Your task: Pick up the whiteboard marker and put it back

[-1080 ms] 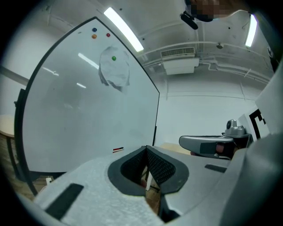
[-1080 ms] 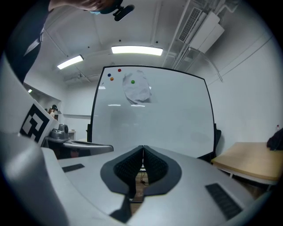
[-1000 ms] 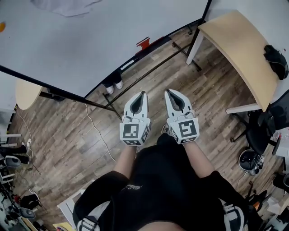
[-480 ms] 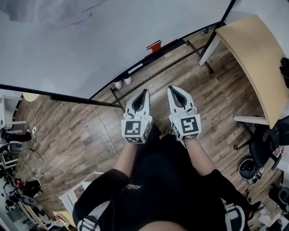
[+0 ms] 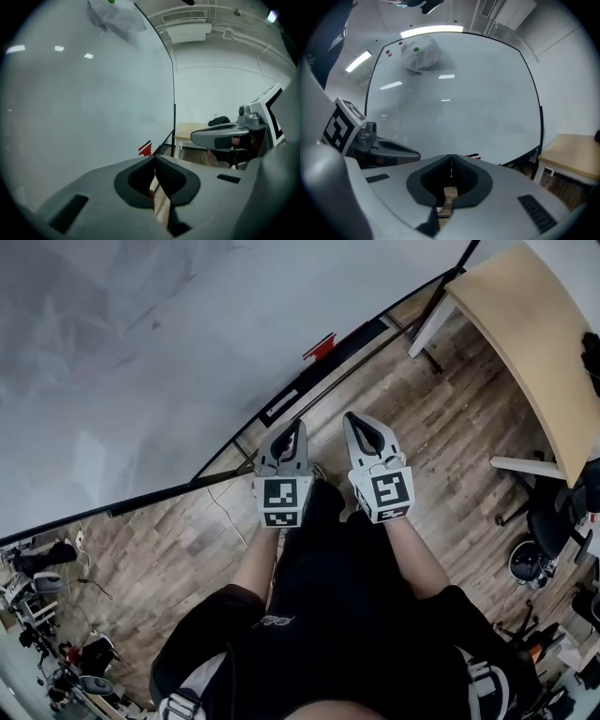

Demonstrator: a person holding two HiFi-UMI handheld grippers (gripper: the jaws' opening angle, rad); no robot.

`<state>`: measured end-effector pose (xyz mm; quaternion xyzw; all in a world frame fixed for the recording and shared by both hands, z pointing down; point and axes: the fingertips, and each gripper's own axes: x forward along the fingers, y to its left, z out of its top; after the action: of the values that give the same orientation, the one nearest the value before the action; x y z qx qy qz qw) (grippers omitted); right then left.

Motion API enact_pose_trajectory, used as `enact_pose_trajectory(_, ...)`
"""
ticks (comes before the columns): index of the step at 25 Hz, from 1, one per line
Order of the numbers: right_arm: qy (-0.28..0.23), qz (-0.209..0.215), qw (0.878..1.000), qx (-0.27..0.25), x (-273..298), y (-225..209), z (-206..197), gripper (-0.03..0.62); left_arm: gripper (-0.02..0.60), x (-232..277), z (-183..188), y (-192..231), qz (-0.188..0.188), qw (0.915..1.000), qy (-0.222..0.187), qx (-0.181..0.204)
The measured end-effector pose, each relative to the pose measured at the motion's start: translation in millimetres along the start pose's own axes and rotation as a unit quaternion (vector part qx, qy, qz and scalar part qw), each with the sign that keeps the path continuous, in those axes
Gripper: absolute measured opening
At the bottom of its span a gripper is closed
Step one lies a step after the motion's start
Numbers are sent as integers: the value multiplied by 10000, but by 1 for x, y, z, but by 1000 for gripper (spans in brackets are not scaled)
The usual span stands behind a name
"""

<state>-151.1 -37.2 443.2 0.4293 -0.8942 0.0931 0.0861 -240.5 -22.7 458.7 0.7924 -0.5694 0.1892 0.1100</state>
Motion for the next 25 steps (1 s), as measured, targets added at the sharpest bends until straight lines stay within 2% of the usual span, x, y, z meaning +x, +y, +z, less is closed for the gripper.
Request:
enact_pose_trajectory(4, 157, 57, 9998, 63, 23, 0, -13, 2, 6, 26, -5, 18, -24, 9992, 280, 285)
enact_pose_trajectory(7, 278, 128, 9994, 158, 30, -7, -24, 2, 6, 40, -18, 24, 38, 9940, 733, 806)
enact_pose_trajectory(9, 312, 199, 9990, 236, 33, -15, -28, 2, 6, 52, -34, 28, 26, 9851, 1250, 1181)
enact_pose_trajectory(11, 320, 270, 9987, 305, 33, -21, -31, 2, 6, 63, -47, 34, 152, 9760, 1678, 1381)
enact_pose_trajectory(16, 379, 349, 9977, 444, 36, -31, -43, 2, 6, 83, -76, 45, 335, 9527, 2388, 1849)
enact_pose_trajectory(21, 458, 395, 9971, 461, 37, -39, -50, 2, 6, 93, -106, 46, -18, 9357, 3005, 1847)
enact_pose_trajectory(25, 580, 345, 9961, 567, 35, -46, -62, 2, 6, 99, -117, 52, -88, 9229, 3263, 2043)
